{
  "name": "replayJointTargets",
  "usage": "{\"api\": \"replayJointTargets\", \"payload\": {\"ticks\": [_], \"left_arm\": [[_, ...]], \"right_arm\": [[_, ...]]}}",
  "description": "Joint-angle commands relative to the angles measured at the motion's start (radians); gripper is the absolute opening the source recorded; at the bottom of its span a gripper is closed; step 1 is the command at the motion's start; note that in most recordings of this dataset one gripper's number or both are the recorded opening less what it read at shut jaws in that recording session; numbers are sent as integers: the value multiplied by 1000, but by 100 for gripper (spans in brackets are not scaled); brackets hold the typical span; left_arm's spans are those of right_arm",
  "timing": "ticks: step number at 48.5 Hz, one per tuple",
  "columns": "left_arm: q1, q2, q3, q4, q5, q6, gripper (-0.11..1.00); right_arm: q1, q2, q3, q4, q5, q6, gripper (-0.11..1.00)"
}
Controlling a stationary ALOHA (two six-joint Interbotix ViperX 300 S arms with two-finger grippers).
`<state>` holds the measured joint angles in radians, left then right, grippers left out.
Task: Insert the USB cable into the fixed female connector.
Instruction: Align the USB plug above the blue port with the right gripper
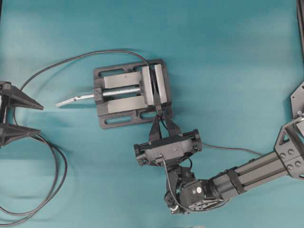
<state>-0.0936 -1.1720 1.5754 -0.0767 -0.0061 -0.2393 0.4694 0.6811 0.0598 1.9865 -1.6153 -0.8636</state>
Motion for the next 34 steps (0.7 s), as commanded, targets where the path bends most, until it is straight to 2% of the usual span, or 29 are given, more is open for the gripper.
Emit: {"api": "replayJointTargets", "payload": {"ticks": [1, 24, 34], "left_arm": [[2, 14, -12, 3, -5, -14, 100], [2, 14, -14, 5, -5, -14, 100], [2, 12, -12, 5, -5, -14, 100]], "right_arm": [[2, -31, -23, -2, -14, -2, 21], [5, -32, -23, 0, -15, -3, 21], [3, -32, -21, 18, -18, -3, 21]]}}
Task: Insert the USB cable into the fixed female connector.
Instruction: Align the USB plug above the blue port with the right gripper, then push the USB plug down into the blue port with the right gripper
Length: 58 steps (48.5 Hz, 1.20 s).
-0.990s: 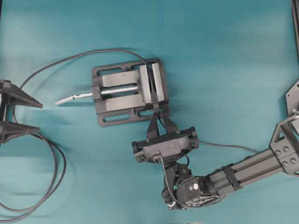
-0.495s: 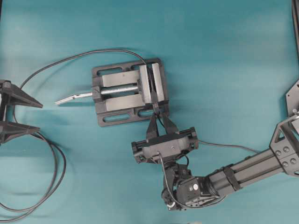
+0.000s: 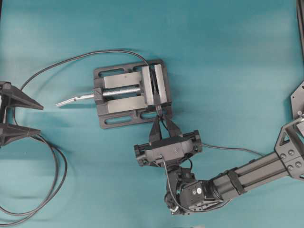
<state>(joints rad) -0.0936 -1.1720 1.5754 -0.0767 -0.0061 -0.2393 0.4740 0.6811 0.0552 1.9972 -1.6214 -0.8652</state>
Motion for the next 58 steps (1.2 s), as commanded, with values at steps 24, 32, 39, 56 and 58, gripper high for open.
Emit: {"api": "replayJointTargets", "payload": {"ticks": [24, 32, 39, 56, 58], "left_arm": [[2, 14, -14, 3, -5, -14, 100], [2, 12, -12, 3, -5, -14, 100], [2, 14, -12, 3, -5, -14, 100], [2, 14, -12, 3, -5, -14, 100], [2, 12, -12, 5, -5, -14, 100]], "right_arm": [[-18, -32, -18, 3, -11, -6, 21], [-25, -32, -23, 2, -5, -12, 21], [-25, -32, -25, 2, -2, -12, 21], [-26, -31, -34, 2, -2, -14, 21], [-26, -32, -34, 0, -2, -14, 21]]}}
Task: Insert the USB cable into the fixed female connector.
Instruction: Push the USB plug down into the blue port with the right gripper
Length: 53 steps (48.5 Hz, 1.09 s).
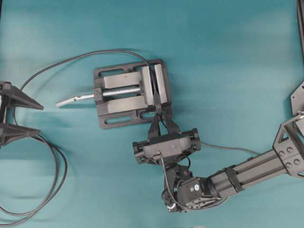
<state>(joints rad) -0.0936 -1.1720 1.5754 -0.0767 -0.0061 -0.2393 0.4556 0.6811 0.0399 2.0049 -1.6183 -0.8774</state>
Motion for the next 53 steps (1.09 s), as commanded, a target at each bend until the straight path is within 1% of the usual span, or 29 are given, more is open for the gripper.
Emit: {"api": "replayJointTargets", "payload": {"ticks": [1, 12, 21, 25, 39, 48, 53], "left_arm": [[2, 14, -12, 3, -5, -14, 100], [2, 14, -14, 3, -5, -14, 100], [2, 14, -12, 3, -5, -14, 100], [2, 12, -14, 3, -5, -14, 100], [2, 14, -12, 3, -5, -14, 100], [2, 14, -12, 5, -5, -14, 100], [2, 12, -14, 5, -5, -14, 100]], "right_arm": [[-9, -32, -18, -8, -5, -2, 21], [-17, -32, -12, -8, -5, -6, 21], [-37, -49, -11, -8, -5, -46, 21], [-44, -54, -6, -8, -5, -52, 21], [-69, -54, -5, -8, -5, -52, 21], [-87, -57, -3, -37, -5, -55, 21], [-100, -57, -3, -40, -3, -64, 21]]}}
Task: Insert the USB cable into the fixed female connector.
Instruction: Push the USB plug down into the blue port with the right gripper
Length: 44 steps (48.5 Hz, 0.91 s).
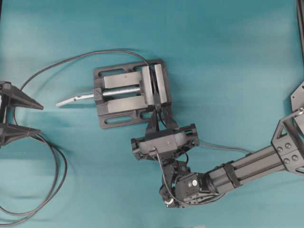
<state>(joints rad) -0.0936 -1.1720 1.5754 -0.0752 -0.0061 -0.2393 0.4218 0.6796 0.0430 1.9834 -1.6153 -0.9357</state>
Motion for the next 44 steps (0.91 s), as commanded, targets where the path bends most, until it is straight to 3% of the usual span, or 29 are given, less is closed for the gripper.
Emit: {"api": "replayJointTargets", "payload": {"ticks": [1, 44], "left_arm": [[2, 14, -12, 2, -5, -14, 100], [2, 14, -14, 2, -5, -14, 100]], "right_arm": [[-69, -55, -5, -18, -5, -9, 21], [-183, -57, 23, -63, 31, -28, 21]]}}
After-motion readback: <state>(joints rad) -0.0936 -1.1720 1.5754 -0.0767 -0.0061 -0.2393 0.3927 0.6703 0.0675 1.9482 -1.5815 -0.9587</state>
